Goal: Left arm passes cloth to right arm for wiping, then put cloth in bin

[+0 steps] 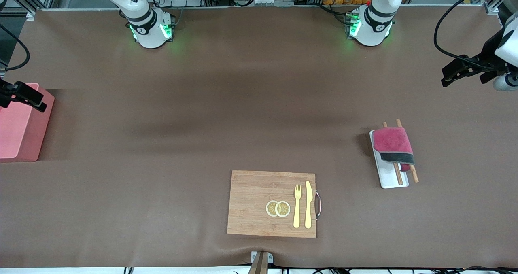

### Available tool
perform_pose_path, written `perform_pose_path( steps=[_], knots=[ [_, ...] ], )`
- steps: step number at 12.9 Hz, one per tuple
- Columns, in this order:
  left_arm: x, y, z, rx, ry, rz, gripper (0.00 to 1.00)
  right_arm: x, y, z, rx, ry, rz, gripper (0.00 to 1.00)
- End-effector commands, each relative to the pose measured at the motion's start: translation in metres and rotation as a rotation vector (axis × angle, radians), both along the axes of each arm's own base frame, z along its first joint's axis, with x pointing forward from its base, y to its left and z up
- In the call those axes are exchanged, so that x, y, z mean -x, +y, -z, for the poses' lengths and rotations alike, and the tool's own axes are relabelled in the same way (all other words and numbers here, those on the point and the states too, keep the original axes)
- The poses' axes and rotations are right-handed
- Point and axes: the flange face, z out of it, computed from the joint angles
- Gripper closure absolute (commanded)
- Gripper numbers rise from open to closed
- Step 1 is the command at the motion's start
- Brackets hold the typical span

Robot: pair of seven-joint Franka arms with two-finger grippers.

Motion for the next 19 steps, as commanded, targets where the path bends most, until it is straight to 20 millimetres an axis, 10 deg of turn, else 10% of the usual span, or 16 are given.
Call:
perform_pose_path(
  steps=[1, 11, 19],
  knots=[
    [0.005, -0.001, -0.006, 0.016, 0.000, -0.009, 0.00, 0.001, 0.000, -0.004, 0.010, -0.001, 0.013, 0.00],
    [-0.011, 0.003, 0.024, 0.008, 0.053, 0.012, 0.00, 0.002, -0.004, -0.004, 0.006, 0.007, 0.008, 0.00],
    [-0.051, 0.021, 0.139, 0.016, 0.024, -0.013, 0.00, 0.012, 0.001, 0.007, -0.026, 0.114, 0.015, 0.00]
  ],
)
